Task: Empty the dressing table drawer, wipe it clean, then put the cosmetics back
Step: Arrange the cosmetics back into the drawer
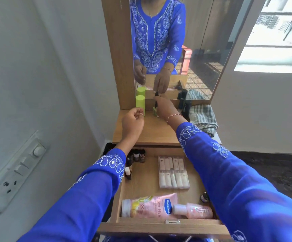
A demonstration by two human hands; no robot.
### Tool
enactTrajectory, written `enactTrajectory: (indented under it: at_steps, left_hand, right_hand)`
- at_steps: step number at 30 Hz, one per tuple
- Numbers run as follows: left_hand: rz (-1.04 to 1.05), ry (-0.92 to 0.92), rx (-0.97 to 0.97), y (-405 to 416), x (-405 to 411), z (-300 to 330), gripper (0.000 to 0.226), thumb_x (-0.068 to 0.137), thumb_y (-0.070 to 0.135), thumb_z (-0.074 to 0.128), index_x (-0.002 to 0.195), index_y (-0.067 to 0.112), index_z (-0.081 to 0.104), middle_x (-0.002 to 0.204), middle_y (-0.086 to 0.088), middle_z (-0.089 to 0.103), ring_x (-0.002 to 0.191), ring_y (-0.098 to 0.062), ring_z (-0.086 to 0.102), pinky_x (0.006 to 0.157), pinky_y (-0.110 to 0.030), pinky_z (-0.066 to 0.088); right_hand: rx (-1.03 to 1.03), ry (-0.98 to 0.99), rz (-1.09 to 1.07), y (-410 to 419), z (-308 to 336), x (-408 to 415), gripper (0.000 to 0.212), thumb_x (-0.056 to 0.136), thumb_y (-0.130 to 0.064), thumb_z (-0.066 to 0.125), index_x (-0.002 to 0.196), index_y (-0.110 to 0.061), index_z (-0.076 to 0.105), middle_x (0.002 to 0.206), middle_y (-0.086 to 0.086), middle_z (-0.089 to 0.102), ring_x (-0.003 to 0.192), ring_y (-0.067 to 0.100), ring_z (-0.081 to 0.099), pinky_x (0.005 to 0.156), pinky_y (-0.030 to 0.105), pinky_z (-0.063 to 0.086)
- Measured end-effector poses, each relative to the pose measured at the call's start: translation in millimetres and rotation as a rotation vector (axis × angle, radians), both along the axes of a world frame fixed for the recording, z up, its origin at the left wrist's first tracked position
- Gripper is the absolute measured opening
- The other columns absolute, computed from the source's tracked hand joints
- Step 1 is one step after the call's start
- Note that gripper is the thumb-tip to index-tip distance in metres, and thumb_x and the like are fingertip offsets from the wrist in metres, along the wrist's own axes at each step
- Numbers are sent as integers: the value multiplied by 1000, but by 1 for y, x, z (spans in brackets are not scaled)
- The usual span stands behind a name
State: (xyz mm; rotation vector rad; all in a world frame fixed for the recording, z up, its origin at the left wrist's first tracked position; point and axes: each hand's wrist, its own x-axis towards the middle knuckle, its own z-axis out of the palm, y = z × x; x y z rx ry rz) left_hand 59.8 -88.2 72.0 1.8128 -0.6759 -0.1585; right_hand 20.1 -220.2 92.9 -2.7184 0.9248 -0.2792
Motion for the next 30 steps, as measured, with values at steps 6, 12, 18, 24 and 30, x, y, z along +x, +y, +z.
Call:
enactTrajectory:
  at_steps: [6, 12, 18, 24, 30]
  left_hand:
    - [-30, -4, 44, 1, -1, -3, 22, 89, 7, 51, 106, 7, 65, 89, 0, 61, 81, -10, 53, 61, 2, 38]
    - [-180, -70, 91, 0, -10, -5, 36, 91, 8, 52, 127, 6, 53, 128, -7, 58, 118, -17, 54, 93, -16, 37]
    - [-253, -201, 160, -3, -9, -1, 17, 89, 8, 54, 100, 5, 66, 100, -14, 68, 90, -24, 60, 65, -24, 34]
    - [-216, -110, 161, 3, -10, -1, 23, 90, 12, 55, 110, 5, 64, 110, -9, 67, 99, -20, 59, 78, -23, 39]
    - [-201, -87, 165, 5, -11, -2, 23, 90, 14, 56, 110, 7, 63, 115, -9, 64, 106, -22, 57, 81, -22, 38]
  right_hand:
    - [38, -262, -57, 0, -8, -16, 21, 84, 4, 45, 97, 2, 62, 102, 22, 61, 93, 36, 58, 81, 38, 46]
    - [93, -527, 16, 35, -7, -44, 19, 79, 0, 60, 94, -7, 68, 93, 11, 66, 86, 25, 61, 79, 37, 50]
    - [275, -537, 51, 42, 12, -52, 15, 82, -6, 65, 96, -9, 71, 88, 8, 71, 77, 17, 63, 72, 18, 51]
    - [-13, -270, -89, -22, 33, -49, 27, 86, -6, 50, 110, -7, 64, 110, 14, 64, 99, 25, 56, 81, 25, 44]
    - [-340, 214, -133, -48, 20, -43, 31, 89, -6, 45, 117, -6, 58, 124, 17, 56, 123, 38, 42, 103, 47, 33]
